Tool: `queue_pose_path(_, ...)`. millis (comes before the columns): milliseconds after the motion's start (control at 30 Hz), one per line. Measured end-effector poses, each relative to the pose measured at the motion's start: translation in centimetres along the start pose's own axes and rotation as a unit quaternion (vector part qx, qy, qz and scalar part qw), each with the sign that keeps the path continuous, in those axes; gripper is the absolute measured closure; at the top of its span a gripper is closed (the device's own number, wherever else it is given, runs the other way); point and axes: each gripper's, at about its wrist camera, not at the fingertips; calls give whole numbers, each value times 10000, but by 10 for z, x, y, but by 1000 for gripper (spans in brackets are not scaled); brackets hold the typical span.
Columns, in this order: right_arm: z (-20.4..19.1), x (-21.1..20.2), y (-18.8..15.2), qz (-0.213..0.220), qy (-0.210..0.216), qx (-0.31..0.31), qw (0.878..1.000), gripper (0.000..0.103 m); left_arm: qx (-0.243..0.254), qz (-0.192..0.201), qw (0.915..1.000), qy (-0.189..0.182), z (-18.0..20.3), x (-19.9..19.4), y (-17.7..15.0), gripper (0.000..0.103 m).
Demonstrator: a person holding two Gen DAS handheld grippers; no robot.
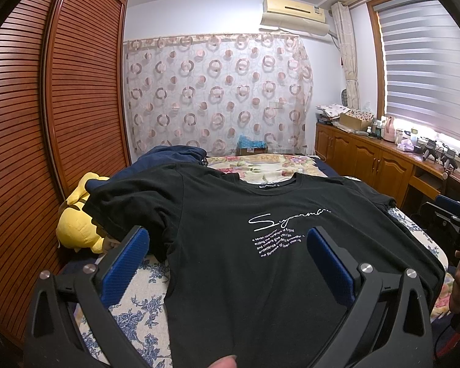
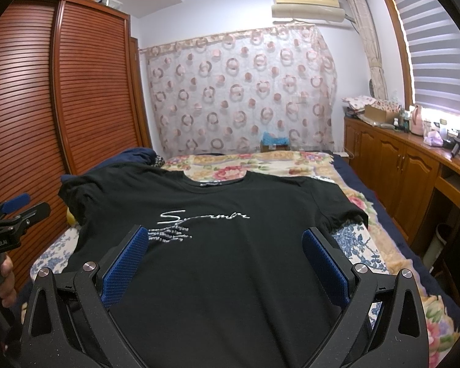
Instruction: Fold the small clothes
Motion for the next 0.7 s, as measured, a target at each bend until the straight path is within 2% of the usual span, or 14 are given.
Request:
queue_pose_path(500,3,0,-1,4,9,7,10000,1,0,-5,10000,-6,0,0,-1,0)
queue_pose_path(700,1,2,-2,-17,18,-13,10000,1,-79,-182,9998,-3,-9,7,2,0)
Point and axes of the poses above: each gripper's, at about its wrist camera, not at the fingertips, and x roughly the way its jaws point, z to its right, y to its top, and after that the axes turned 4 degrees about z, right-handed
